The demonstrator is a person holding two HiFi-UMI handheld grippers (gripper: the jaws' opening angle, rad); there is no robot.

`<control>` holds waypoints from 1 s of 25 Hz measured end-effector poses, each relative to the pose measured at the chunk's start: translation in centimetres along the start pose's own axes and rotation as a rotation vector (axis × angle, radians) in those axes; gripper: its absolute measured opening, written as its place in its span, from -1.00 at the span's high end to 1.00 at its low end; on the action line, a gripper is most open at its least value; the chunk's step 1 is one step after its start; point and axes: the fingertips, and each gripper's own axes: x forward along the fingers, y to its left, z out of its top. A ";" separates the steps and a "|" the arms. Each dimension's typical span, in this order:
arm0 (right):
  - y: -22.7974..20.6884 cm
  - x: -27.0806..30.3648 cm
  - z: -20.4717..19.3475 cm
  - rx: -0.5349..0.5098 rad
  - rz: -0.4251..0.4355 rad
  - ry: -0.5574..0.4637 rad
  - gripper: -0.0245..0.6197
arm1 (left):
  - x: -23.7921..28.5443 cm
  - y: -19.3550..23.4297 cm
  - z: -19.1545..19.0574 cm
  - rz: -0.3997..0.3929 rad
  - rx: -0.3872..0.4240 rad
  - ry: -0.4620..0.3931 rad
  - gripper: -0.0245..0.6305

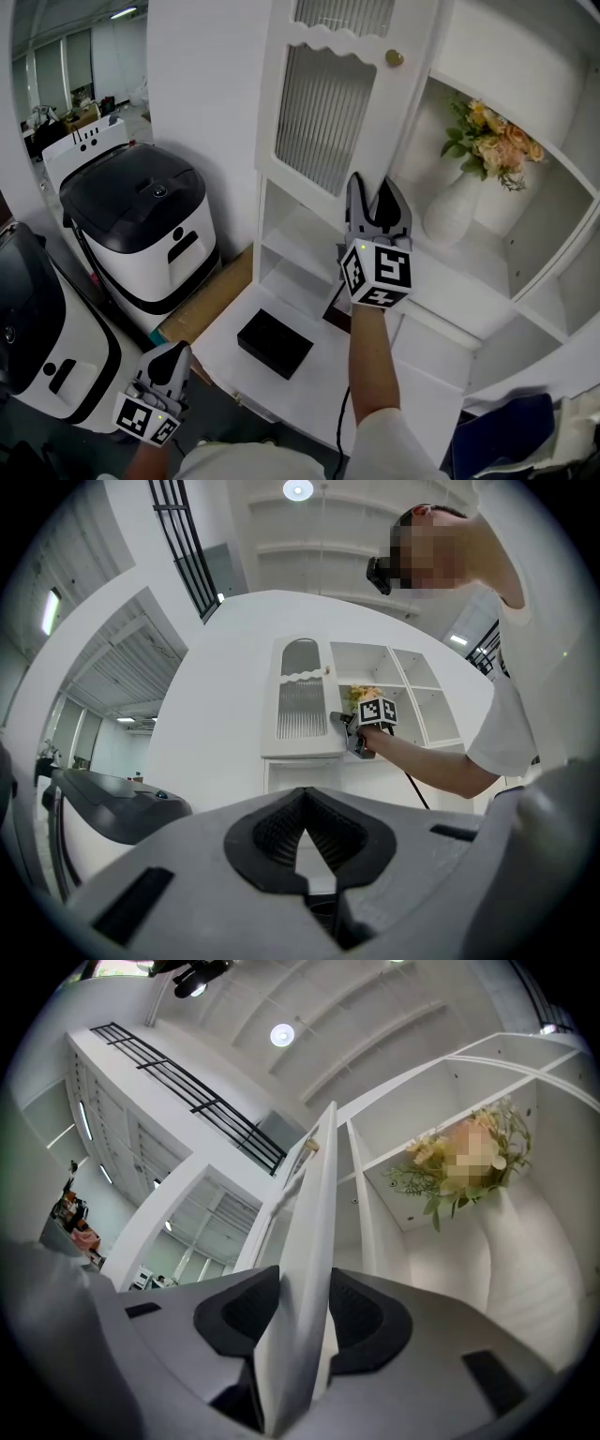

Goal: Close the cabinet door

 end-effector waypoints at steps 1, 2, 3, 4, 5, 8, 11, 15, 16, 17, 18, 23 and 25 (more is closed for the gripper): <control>-0.1 0.1 -0.1 0.008 -0.004 -0.003 0.47 | 0.0 0.0 -0.1 0.001 -0.001 0.001 0.91; -0.3 0.1 -0.1 0.013 -0.008 -0.006 0.47 | 0.1 0.0 -0.2 0.002 -0.003 0.002 0.91; -0.5 0.1 -0.2 0.016 -0.014 -0.007 0.46 | 0.1 0.0 -0.2 0.002 -0.004 0.003 0.91; -0.6 0.2 -0.3 0.016 -0.021 -0.007 0.46 | 0.2 0.0 -0.2 0.002 -0.004 0.002 0.91; -0.8 0.2 -0.3 0.012 -0.029 -0.006 0.45 | 0.2 -0.1 -0.2 0.002 -0.005 0.001 0.91; -1.2 0.3 -0.4 -0.015 -0.047 -0.001 0.44 | 0.3 -0.1 -0.2 0.002 -0.006 0.003 0.91; -1.5 0.4 -0.5 -0.042 -0.058 0.003 0.43 | 0.5 -0.1 -0.2 0.001 -0.007 0.006 0.91; -1.8 0.6 -0.7 -0.053 -0.071 0.007 0.43 | 0.5 0.2 -0.3 0.001 -0.008 0.006 0.91; -1.9 0.7 -0.7 -0.058 -0.076 0.009 0.42 | 0.5 0.3 -0.3 0.002 -0.009 0.006 0.91; -1.9 0.7 -0.7 -0.062 -0.080 0.010 0.42 | 0.5 0.3 -0.3 0.001 -0.009 0.007 0.91; -2.0 0.8 -0.8 -0.063 -0.084 0.012 0.42 | 0.6 0.4 -0.3 0.001 -0.009 0.007 0.91; -2.4 1.2 -1.0 -0.051 -0.101 0.029 0.42 | 0.8 0.8 -0.4 -0.002 -0.006 0.007 0.91; -2.6 1.3 -1.1 -0.056 -0.117 0.040 0.42 | 0.8 1.0 -0.4 -0.004 -0.006 0.006 0.91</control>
